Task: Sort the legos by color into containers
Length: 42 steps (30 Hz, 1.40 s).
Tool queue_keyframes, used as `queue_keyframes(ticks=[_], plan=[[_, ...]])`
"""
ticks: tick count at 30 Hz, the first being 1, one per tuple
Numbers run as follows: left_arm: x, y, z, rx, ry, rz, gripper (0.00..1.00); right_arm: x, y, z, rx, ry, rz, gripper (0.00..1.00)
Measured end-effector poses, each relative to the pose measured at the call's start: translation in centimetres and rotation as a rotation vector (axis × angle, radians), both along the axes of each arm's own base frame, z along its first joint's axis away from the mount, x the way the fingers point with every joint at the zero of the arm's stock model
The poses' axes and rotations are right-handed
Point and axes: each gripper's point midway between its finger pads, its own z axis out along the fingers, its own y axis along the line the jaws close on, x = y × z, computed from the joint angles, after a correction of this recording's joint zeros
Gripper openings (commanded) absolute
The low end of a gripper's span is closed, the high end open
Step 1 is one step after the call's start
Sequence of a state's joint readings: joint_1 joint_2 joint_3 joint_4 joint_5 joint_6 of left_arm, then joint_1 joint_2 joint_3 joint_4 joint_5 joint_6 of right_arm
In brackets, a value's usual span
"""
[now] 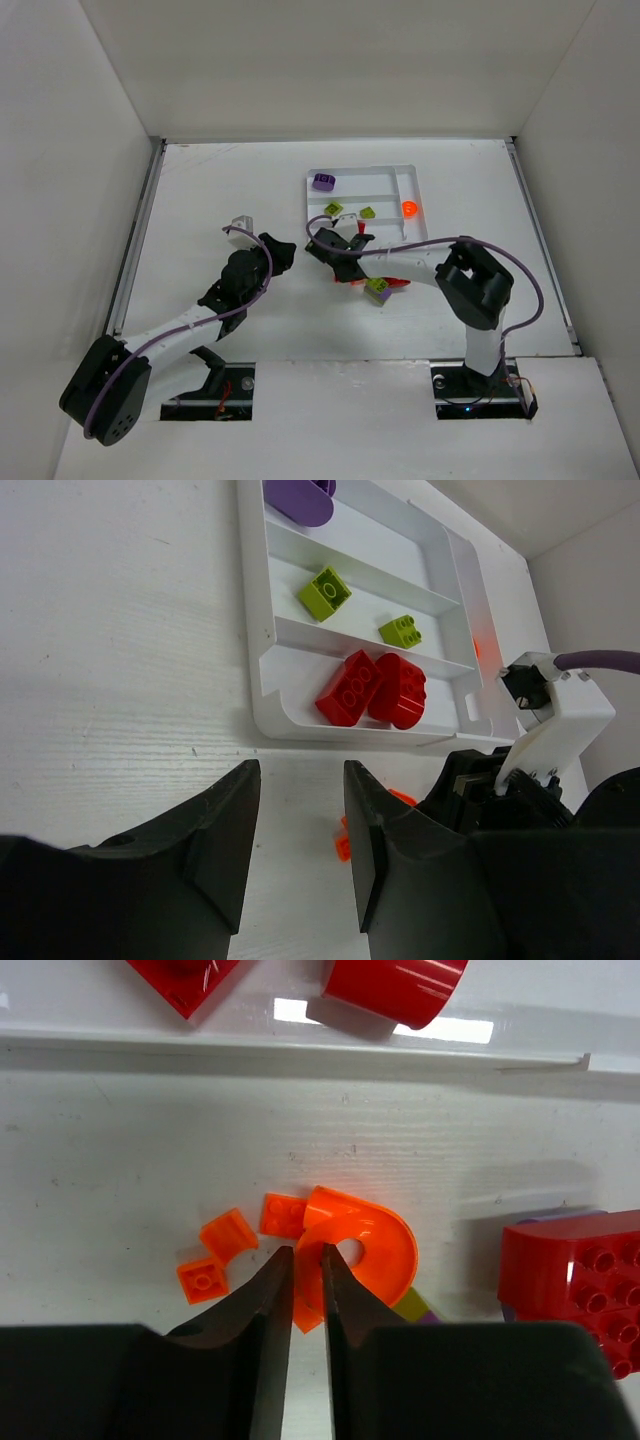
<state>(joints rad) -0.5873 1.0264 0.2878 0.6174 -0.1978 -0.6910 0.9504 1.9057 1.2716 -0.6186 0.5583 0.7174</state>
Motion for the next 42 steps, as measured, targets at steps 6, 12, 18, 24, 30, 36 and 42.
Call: queue_keyframes(ticks=[6,12,18,24,30,36,42], plan=[[0.0,0.0,0.1,-0.001,-0.004,0.000,0.36,0.6,-0.1,0.6,-0.026,-0.047,-0.005,0.09],[-0.2,-0.3,0.1,-0.001,-0.004,-0.010,0.36,-0.1,1.2,3.1,0.025,-0.096,0.028,0.07],[-0.6,-1.0,-0.2,0.004,0.003,-0.034,0.36,0.7,2.4,10.3,0.258,-0.230,0.026,0.08],[-1.6,-3.4,-1.2,0.048,0.035,-0.114,0.36,6.8,-5.0,14.6,0.374,-0.367,-0.166,0.08],[-3.2,-8.1,-1.5,0.122,0.040,-0.265,0.35,13.9,-13.1,12.1,0.393,-0.381,-0.356,0.08],[-4.0,-10.1,-1.8,0.191,0.034,-0.327,0.34,17.4,-15.2,7.1,0.424,-0.285,-0.405,0.08],[-4.2,-11.2,-3.7,0.288,0.074,-0.365,0.34,21.0,-16.0,6.9,0.464,-0.295,-0.422,0.13]])
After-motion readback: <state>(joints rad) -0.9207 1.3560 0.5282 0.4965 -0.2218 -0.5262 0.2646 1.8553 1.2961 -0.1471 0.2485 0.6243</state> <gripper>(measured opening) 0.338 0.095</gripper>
